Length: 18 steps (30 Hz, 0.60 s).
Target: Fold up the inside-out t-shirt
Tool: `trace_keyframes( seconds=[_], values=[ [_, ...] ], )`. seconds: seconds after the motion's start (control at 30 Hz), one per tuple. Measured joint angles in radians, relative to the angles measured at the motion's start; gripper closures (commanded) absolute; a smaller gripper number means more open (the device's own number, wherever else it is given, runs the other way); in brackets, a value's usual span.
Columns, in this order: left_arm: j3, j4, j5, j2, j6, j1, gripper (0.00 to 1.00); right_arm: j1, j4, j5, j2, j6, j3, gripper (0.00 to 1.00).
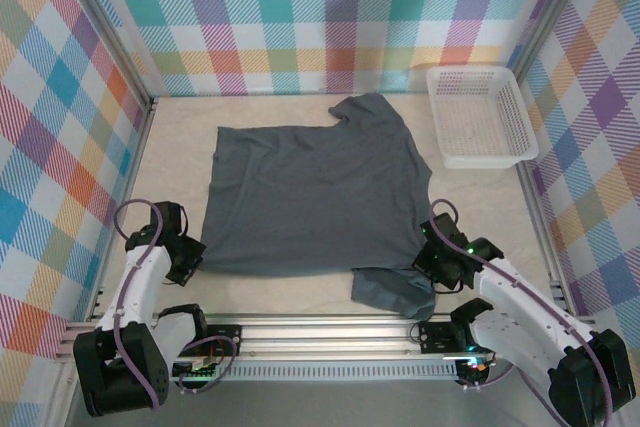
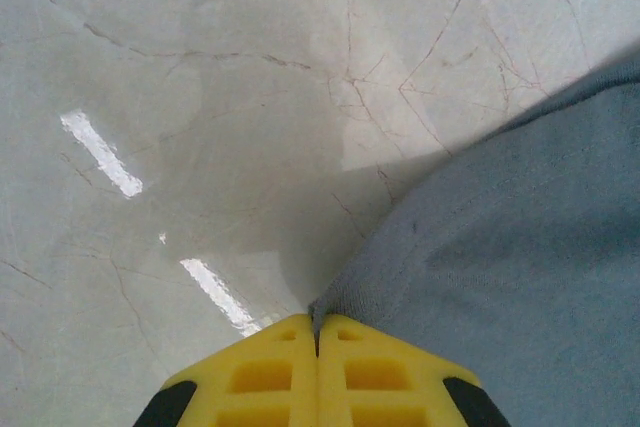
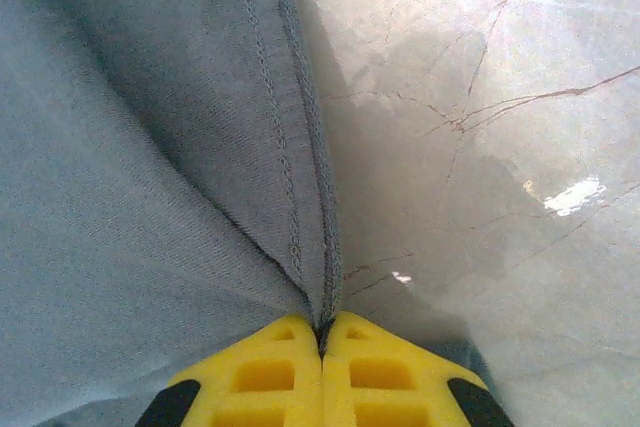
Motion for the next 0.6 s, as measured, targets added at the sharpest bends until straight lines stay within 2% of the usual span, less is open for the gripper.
trace_keyframes(
  seconds=[0.13, 0.23, 0.33, 0.43, 0.6],
  values=[
    [0.222, 0.006, -0.002, 0.098, 0.01, -0.042, 1.0, -0.059, 0.003, 0.05, 0.092, -0.09, 0.215, 1.0],
    [0.335, 0.064, -0.01, 0.164, 0.018, -0.082, 1.0, -0.167, 0.085, 0.04, 0.131, -0.165, 0.298, 1.0],
    [0.377, 0.09, -0.015, 0.226, 0.019, -0.099, 1.0, -0.222, 0.122, 0.02, 0.196, -0.219, 0.329, 1.0],
    [0.399, 0.102, -0.032, 0.295, 0.025, -0.102, 1.0, -0.227, 0.153, -0.007, 0.28, -0.268, 0.346, 1.0],
    [0.409, 0.125, -0.038, 0.355, 0.034, -0.102, 1.0, -0.246, 0.193, -0.032, 0.33, -0.308, 0.349, 1.0]
  ],
)
